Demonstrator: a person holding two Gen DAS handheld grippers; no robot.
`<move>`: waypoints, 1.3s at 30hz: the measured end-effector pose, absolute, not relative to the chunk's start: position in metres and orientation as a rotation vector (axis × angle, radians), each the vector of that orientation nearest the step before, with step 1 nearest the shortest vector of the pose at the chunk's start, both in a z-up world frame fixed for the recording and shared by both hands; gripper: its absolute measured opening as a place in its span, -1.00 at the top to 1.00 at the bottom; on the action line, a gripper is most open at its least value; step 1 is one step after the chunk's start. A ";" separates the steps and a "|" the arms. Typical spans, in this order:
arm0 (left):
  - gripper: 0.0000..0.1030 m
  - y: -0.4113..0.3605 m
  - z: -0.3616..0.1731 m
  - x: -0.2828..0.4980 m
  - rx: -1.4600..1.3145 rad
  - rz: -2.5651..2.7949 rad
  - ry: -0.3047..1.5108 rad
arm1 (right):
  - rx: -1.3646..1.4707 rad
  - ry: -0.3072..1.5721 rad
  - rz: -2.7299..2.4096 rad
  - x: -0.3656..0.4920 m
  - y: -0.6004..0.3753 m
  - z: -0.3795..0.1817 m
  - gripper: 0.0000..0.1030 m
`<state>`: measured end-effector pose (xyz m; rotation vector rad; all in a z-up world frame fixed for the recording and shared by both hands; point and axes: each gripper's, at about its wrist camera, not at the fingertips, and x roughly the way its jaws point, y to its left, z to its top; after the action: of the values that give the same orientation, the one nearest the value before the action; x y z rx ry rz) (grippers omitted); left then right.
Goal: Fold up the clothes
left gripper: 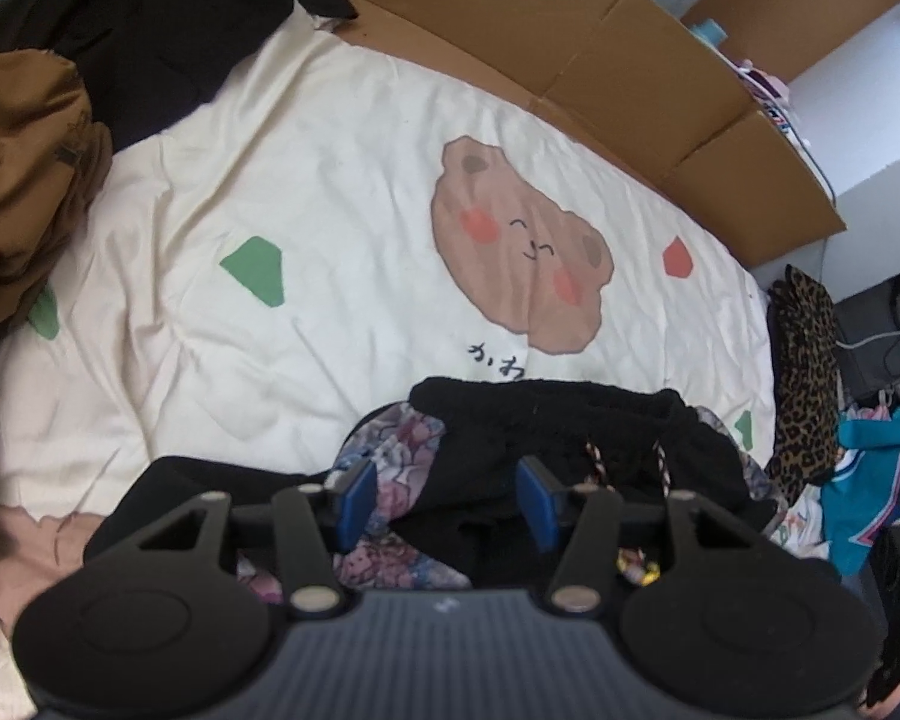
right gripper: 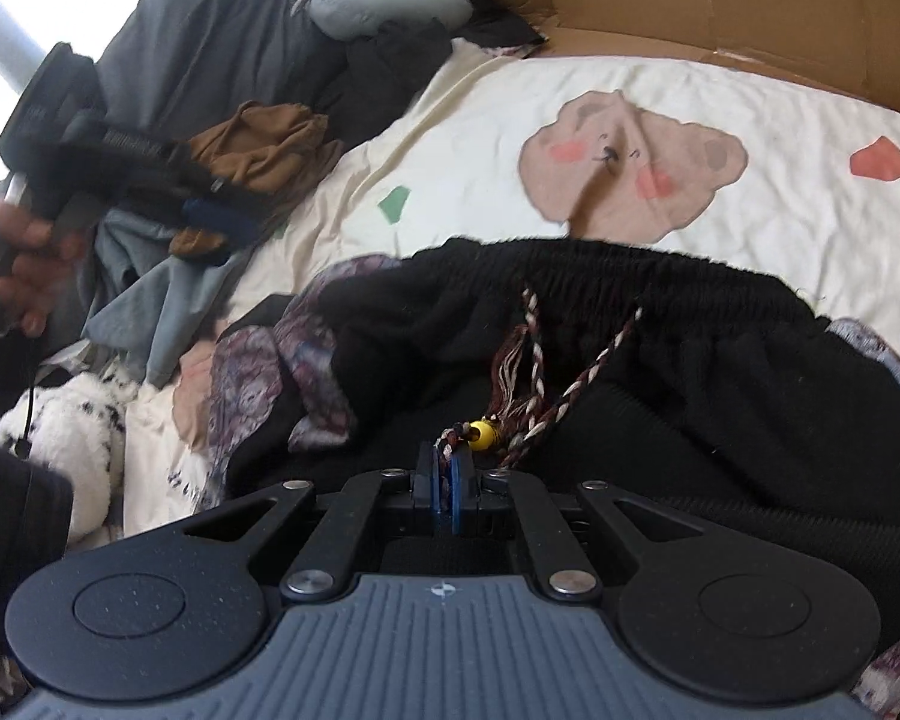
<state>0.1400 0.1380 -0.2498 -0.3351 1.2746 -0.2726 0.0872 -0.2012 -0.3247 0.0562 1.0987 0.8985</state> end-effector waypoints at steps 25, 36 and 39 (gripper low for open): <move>-0.09 0.151 -0.318 0.191 -0.226 -0.238 1.344 | 0.161 1.071 0.532 0.165 -0.321 -0.319 0.46; -0.14 0.142 -0.347 0.203 -0.222 -0.287 1.376 | 0.150 1.080 0.436 0.216 -0.331 -0.333 0.22; -0.14 0.143 -0.354 0.200 -0.244 -0.299 1.391 | 0.136 1.089 0.405 0.229 -0.331 -0.341 0.22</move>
<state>0.2001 0.1428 -0.3543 -0.2436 1.3913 -0.2993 0.2285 -0.3307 -0.3413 0.1361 1.0893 0.4055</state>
